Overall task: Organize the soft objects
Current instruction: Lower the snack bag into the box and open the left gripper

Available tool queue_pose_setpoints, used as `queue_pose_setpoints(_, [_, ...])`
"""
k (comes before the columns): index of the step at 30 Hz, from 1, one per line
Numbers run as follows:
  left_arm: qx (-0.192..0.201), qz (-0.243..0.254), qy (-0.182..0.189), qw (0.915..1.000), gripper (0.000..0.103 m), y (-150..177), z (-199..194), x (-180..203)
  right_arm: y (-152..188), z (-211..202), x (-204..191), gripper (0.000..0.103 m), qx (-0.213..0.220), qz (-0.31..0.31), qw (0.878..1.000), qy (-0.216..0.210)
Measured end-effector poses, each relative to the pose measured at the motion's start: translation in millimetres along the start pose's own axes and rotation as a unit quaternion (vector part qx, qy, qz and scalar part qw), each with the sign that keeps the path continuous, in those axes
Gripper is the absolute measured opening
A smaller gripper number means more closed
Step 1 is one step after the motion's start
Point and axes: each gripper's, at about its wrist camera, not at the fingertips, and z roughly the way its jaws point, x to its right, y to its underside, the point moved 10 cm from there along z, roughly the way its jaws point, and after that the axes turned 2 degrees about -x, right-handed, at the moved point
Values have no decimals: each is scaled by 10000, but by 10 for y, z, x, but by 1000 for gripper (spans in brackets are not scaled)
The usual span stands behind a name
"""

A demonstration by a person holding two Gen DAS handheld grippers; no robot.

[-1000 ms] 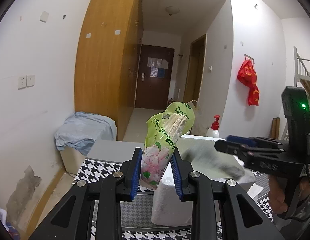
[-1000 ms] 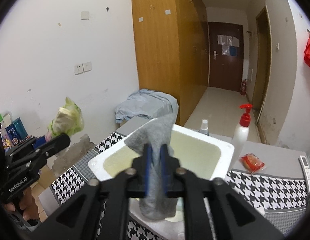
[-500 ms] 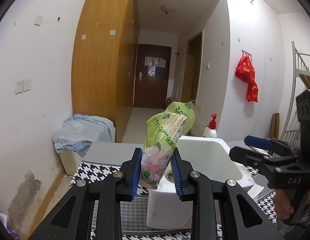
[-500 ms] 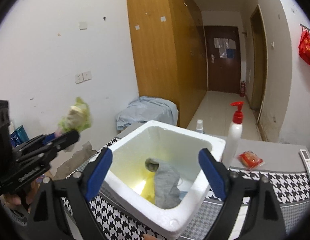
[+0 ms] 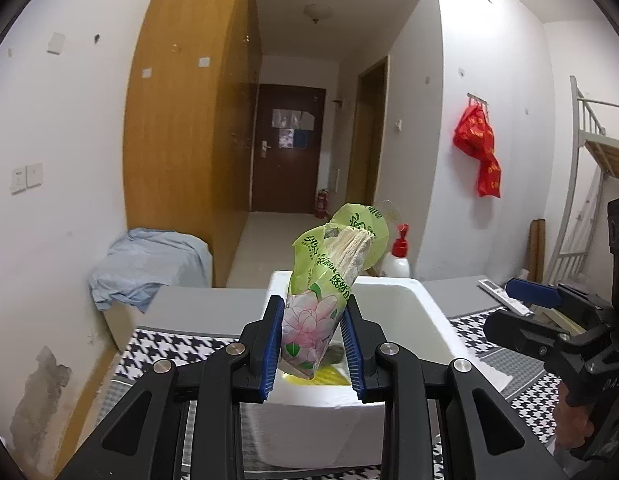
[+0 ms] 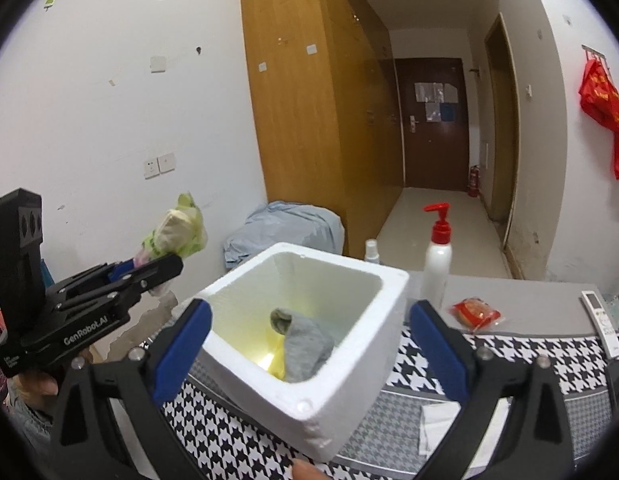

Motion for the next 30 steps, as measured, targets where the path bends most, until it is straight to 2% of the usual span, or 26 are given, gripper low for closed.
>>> queue_pose_setpoints(14, [-201, 187, 213, 9994, 30, -25, 271, 342, 98, -165, 346, 102, 87, 180, 9994, 289])
queue_pose_setpoints(20, [-272, 182, 90, 9994, 34, -35, 401, 359, 142, -197, 457, 102, 70, 206, 9990, 388])
queue_pose_setpoints(22, [-291, 143, 44, 9995, 43, -39, 446, 338, 151, -212, 495, 102, 75, 248, 9988, 410])
queue_pose_setpoints(24, [-232, 61, 81, 9997, 61, -53, 451, 343, 167, -224, 530, 103, 71, 280, 9987, 417])
queue_pose_setpoints(25, [-163, 56, 124, 9998, 66, -64, 432, 358, 175, -227, 545, 103, 68, 286, 9986, 437])
queue_pose_setpoints(27, [20, 112, 134, 9998, 95, -98, 375, 390, 193, -226, 574, 103, 49, 313, 9985, 455])
queue_pose_setpoints(28, [108, 124, 139, 9998, 100, -115, 346, 409, 200, -226, 585, 103, 44, 334, 9984, 444])
queue_pose_setpoints(30, [191, 146, 231, 9994, 102, -129, 303, 459, 213, -222, 610, 103, 31, 390, 9983, 430])
